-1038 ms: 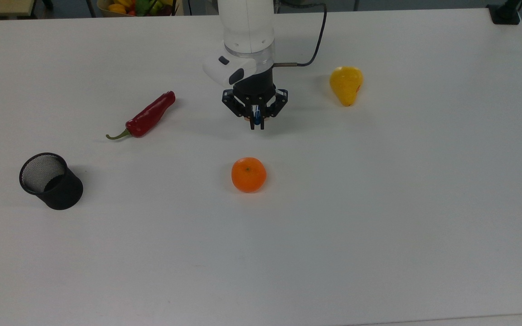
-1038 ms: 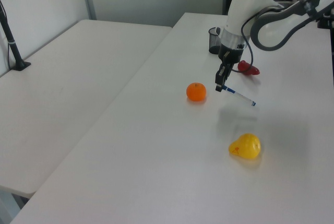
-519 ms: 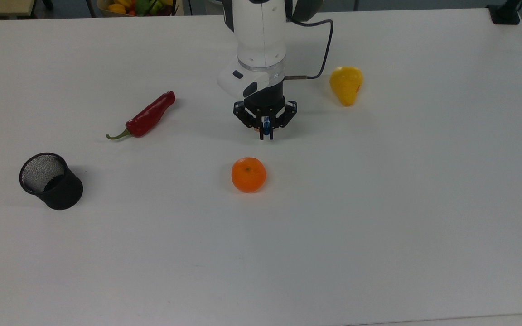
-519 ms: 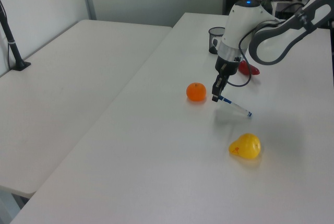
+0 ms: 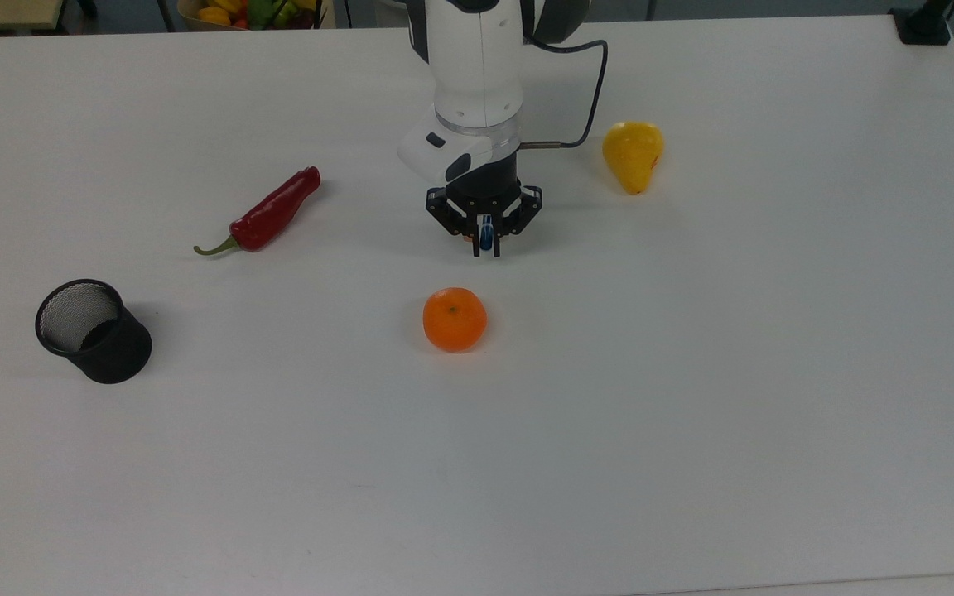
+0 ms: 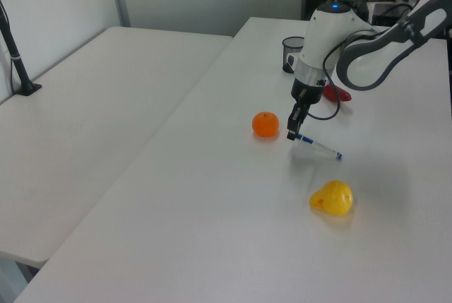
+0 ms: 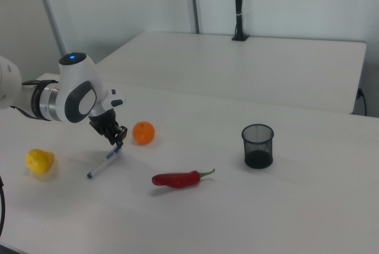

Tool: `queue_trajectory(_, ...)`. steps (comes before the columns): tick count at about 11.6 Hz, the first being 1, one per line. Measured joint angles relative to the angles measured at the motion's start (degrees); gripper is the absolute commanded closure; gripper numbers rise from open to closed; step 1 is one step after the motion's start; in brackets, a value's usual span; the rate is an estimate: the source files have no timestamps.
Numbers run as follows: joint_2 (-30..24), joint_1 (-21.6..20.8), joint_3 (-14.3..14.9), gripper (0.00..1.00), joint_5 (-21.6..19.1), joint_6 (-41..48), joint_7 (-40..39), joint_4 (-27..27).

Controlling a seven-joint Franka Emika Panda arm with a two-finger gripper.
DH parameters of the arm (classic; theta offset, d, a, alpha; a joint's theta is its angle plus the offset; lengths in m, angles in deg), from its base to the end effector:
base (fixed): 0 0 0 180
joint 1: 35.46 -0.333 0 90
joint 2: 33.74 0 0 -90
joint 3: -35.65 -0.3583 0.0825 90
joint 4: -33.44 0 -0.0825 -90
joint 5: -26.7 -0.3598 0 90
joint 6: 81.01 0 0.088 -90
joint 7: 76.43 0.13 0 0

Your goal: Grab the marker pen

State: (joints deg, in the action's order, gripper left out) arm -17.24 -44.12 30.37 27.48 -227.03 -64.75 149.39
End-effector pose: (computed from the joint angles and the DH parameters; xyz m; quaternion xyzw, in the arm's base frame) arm 0.6006 0.1458 0.3661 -0.9927 -0.0213 -0.1140 0.0344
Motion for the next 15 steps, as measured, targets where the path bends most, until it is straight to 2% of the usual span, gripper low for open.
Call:
queue_trajectory(2,0.01,0.0,0.0,0.0,0.02,0.0,0.01,0.0)
queue_trajectory(9,-0.35,0.23,0.0,0.0,0.06,0.0,0.93,-0.39)
queue_trajectory(10,-1.01,0.57,0.04,0.0,0.06,2.12,1.13,-1.02)
queue_trajectory(13,-4.43,2.32,0.1,0.0,0.07,17.11,1.24,-6.51)
queue_trajectory(15,-9.05,4.56,0.22,0.0,0.06,26.85,2.03,-9.39)
